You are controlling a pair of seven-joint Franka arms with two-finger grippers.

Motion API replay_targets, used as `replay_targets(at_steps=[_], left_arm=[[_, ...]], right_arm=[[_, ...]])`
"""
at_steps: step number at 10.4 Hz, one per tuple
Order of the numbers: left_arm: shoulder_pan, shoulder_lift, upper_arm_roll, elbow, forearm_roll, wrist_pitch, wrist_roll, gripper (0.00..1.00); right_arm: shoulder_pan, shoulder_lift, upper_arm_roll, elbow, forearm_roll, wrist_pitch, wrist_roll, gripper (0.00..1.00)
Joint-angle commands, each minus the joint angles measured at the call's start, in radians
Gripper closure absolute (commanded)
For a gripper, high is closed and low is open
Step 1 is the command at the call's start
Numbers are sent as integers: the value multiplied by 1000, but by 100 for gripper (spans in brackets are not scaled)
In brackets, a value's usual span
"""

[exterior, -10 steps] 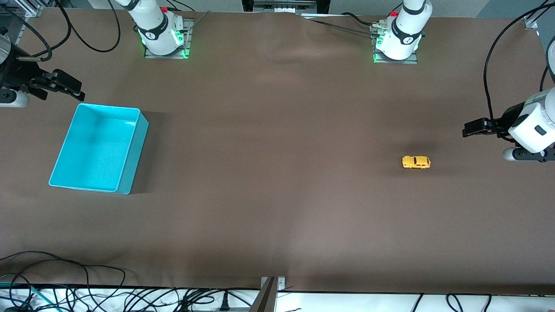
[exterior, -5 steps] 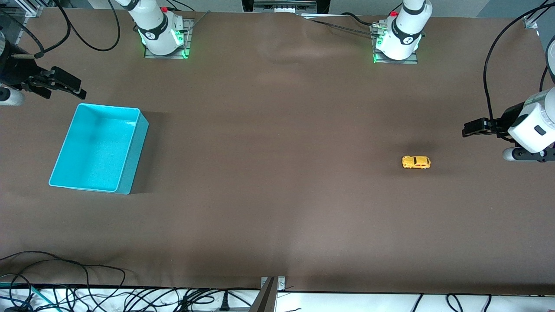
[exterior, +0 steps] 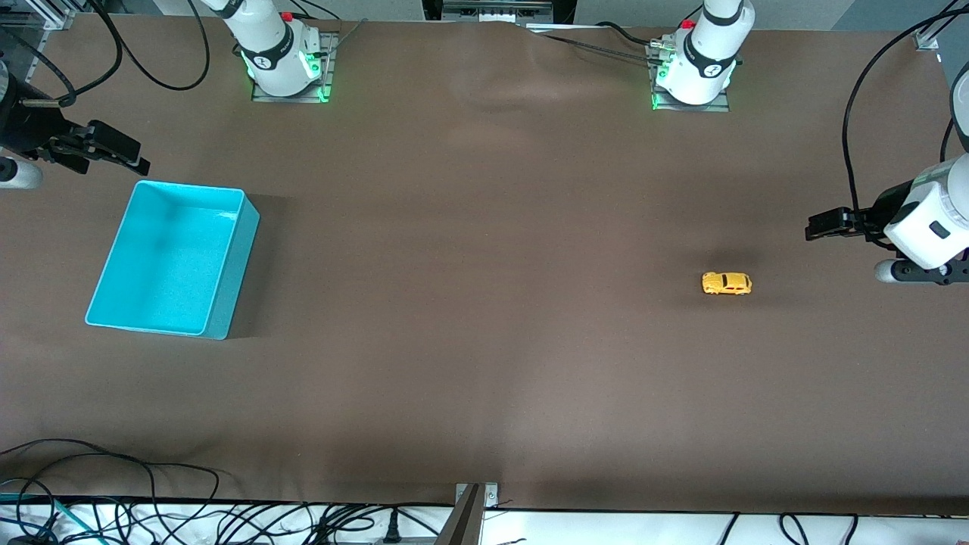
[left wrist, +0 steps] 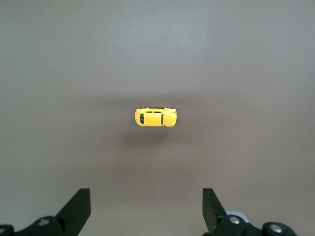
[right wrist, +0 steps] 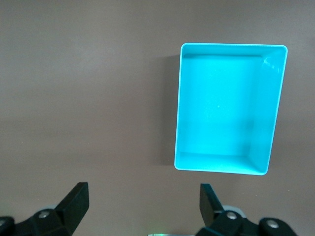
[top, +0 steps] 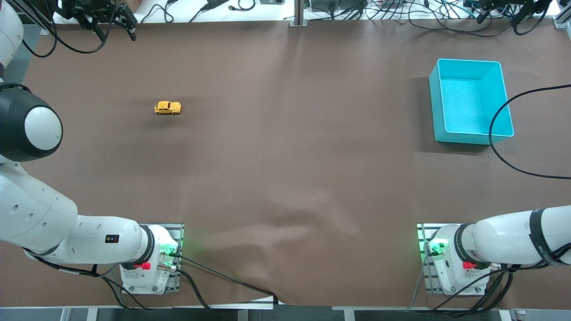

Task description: Wind up and store yellow beetle car

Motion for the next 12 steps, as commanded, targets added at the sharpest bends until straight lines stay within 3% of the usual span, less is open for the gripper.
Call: replay_targets(at_steps=[1,12], left_arm=[[-3,-8,2,-9,9,8,4,0],[0,2,2,-11,7,8,13,1]], right_arm=[[0,11,-2,8,6,10,-8,0],[5,14,1,-2,-2,13,-8,0]])
